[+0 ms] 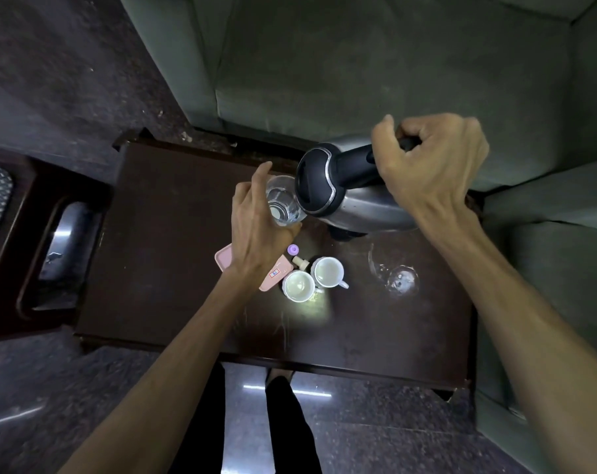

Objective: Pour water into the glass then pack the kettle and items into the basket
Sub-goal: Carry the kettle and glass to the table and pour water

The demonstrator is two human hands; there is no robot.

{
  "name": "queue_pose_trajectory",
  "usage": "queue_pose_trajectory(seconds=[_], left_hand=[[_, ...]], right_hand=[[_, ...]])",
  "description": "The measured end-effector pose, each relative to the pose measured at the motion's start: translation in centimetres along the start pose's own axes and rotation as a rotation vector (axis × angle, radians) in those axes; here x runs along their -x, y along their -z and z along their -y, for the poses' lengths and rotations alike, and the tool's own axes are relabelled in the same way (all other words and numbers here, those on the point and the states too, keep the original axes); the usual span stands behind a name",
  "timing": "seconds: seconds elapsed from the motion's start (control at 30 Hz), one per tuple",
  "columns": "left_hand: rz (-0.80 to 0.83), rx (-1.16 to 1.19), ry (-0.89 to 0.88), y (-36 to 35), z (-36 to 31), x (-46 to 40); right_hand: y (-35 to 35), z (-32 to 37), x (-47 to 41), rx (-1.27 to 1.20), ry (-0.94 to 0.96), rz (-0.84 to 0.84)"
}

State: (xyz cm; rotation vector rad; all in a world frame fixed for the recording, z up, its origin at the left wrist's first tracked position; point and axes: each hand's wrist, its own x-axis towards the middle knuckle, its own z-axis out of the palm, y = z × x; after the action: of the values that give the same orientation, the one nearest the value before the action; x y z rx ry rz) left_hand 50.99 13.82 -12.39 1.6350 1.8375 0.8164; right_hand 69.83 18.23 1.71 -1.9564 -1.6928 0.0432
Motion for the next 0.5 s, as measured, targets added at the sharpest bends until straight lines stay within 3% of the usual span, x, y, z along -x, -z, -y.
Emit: queue_pose_trajectory(seconds=[0.5], left_hand=[[0.009,0.042,0.029,-0.3,1.5,0.7]], right_hand=[[-1.0,1.8,0.6,0.120,0.059,0.033]])
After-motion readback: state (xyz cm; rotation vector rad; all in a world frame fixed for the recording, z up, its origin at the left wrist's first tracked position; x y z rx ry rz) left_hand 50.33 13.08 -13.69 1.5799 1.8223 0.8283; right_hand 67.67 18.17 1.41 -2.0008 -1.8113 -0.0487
